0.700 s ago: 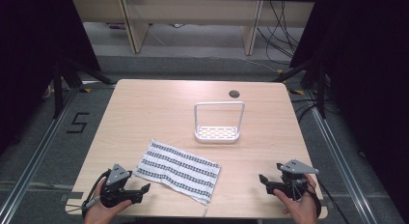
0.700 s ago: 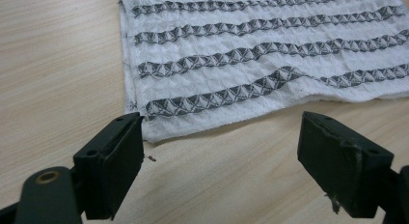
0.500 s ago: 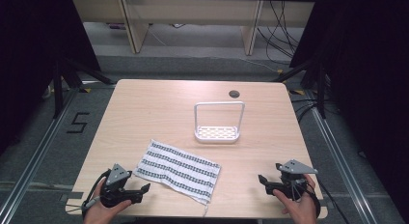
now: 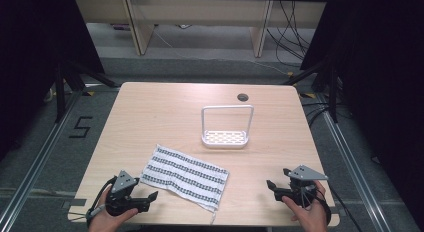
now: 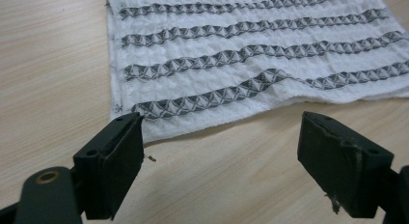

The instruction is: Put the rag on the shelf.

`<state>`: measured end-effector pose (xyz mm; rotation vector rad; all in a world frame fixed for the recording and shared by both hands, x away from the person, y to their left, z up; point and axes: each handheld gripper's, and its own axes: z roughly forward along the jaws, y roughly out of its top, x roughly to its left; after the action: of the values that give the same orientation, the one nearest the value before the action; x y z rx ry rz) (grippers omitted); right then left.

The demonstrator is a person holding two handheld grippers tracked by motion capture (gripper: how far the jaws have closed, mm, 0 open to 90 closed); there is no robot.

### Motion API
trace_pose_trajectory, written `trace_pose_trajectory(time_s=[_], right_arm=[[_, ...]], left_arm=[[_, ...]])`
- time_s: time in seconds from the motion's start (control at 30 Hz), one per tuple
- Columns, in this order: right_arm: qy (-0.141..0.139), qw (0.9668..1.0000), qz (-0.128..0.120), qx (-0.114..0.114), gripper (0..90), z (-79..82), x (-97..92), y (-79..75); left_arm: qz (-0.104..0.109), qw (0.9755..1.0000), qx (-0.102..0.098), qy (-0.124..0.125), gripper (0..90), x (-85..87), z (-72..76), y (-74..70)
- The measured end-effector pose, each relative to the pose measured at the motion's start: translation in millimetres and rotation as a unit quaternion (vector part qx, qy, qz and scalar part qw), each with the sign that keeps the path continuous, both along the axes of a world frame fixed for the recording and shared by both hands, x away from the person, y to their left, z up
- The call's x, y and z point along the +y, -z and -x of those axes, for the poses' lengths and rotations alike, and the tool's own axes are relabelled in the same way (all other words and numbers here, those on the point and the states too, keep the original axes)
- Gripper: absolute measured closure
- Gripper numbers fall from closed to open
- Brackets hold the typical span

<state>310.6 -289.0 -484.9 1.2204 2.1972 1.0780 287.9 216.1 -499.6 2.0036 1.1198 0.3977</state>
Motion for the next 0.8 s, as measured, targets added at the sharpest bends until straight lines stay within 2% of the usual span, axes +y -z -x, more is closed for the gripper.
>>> trace_pose_trajectory(time_s=[0.07,0.1,0.17,0.2,0.23,0.27,0.33,0.37,0.4,0.53,0.6,0.63,0.8], right_arm=[[-0.007,1.0000,-0.002,0.001,26.2,-0.8,0.4,-0.2],[-0.005,1.0000,0.001,-0.002,26.4,-0.4,0.7,-0.9],[-0.008,0.9999,-0.008,-0.001,26.6,-0.5,2.5,-1.5],[-0.015,0.9999,-0.009,-0.003,26.8,-1.1,3.6,-1.7],[-0.007,0.9999,-0.007,-0.007,27.0,-0.2,5.2,-2.6],[-0.015,0.9998,-0.011,-0.006,27.1,-1.1,6.4,-2.8],[-0.018,0.9998,-0.009,-0.008,27.4,-1.2,9.6,-3.9],[-0.023,0.9996,-0.008,-0.010,27.6,-1.5,11.1,-4.7],[-0.028,0.9995,-0.007,-0.011,27.8,-2.1,12.6,-4.6],[-0.025,0.9996,-0.007,-0.010,28.0,-1.1,17.7,-6.0],[-0.034,0.9993,-0.013,-0.007,28.2,-2.2,19.6,-5.4],[-0.032,0.9994,-0.006,-0.013,28.3,-2.4,19.8,-6.0],[-0.042,0.9990,-0.015,-0.007,28.9,-5.4,28.5,-6.9]], left_arm=[[0.008,0.9999,-0.006,0.004,15.9,-3.1,0.9,0.6],[-0.001,1.0000,0.001,0.006,15.9,-4.2,2.3,-1.3],[0.013,0.9998,-0.004,0.010,16.3,-8.7,3.2,-0.3],[0.009,0.9998,-0.002,0.020,16.3,-9.7,3.6,-0.9],[0.022,0.9996,-0.006,0.016,16.3,-13.8,4.3,0.1],[0.026,0.9995,-0.004,0.016,16.3,-16.7,5.0,0.2],[0.019,0.9995,-0.003,0.027,16.3,-19.6,5.9,-0.3],[0.029,0.9993,-0.003,0.025,16.3,-23.3,6.5,0.3],[0.019,0.9991,-0.003,0.037,16.3,-23.5,6.4,-0.2],[0.024,0.9990,-0.003,0.038,16.3,-30.8,8.9,0.6],[0.018,0.9988,-0.004,0.045,16.3,-32.1,8.9,0.0],[0.020,0.9989,-0.002,0.043,16.3,-33.9,9.8,0.0],[0.016,0.9981,0.000,0.060,16.3,-44.8,11.5,0.6]])
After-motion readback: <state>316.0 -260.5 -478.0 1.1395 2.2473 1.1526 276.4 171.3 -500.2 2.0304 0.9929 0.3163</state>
